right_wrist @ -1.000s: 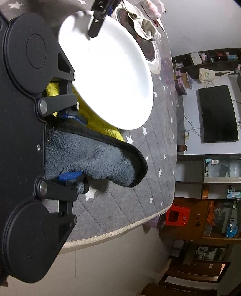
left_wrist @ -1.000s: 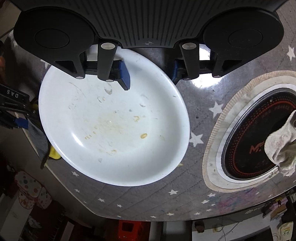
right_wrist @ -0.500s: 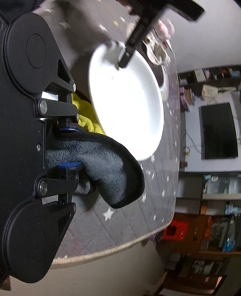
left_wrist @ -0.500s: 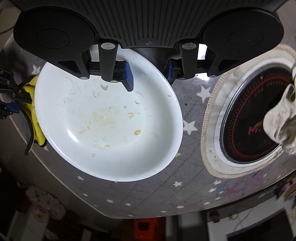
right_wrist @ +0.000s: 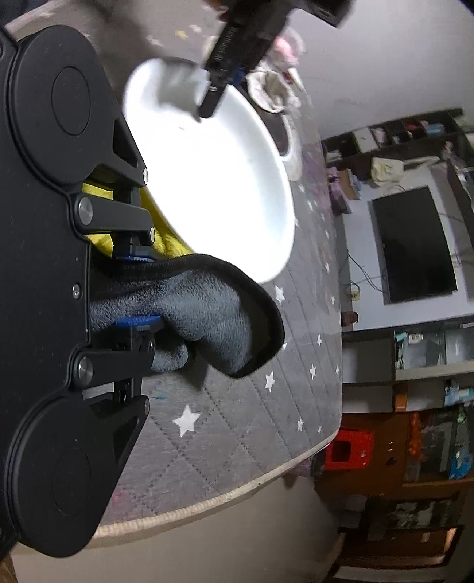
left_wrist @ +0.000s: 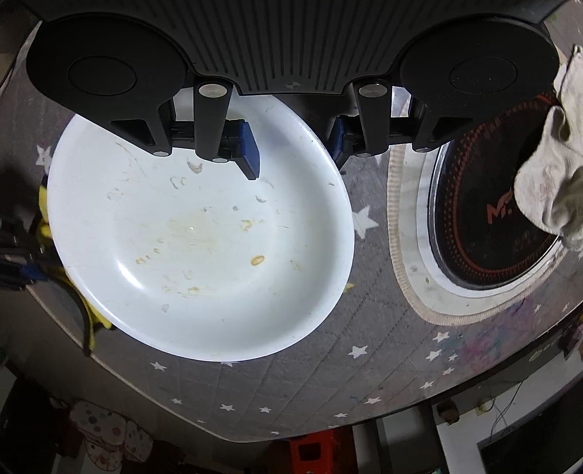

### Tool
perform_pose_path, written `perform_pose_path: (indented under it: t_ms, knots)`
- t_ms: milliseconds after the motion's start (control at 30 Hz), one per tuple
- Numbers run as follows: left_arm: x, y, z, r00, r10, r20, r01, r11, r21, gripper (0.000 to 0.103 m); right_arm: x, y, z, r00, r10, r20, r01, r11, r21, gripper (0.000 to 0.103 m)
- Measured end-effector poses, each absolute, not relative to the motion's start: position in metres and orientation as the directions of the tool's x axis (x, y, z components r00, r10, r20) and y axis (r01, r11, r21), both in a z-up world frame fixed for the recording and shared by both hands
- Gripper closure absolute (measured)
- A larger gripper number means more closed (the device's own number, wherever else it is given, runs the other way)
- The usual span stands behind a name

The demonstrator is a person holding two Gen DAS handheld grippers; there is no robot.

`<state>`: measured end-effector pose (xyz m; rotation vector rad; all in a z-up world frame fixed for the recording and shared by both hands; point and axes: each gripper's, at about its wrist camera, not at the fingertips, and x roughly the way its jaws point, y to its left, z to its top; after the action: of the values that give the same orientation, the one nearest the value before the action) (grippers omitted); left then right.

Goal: Clean bowl

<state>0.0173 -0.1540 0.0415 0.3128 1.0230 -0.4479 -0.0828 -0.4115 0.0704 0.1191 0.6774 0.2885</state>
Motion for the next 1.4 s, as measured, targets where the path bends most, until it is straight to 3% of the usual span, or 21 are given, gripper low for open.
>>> perform_pose_path:
  t_ms: [400, 1200, 1400]
  knots:
    - [0.015, -0.160, 0.041, 0.467, -0.184, -0.865, 0.524, 0.845, 0.104, 0.057, -0.040, -0.427, 0.066, 0.748, 0.347, -0.565, -0.148, 0.918, 0.368, 0.078]
    - [0.013, -0.165, 0.041, 0.473, -0.177, -0.863, 0.533, 0.838, 0.120, 0.054, 0.047, -0.407, 0.073, 0.679, 0.440, -0.588, -0.165, 0.871, 0.462, 0.083]
    - [0.014, -0.160, 0.040, 0.483, -0.180, -0.857, 0.500, 0.860, 0.101, 0.058, 0.051, -0.412, 0.071, 0.685, 0.427, -0.591, -0.132, 0.870, 0.476, 0.085]
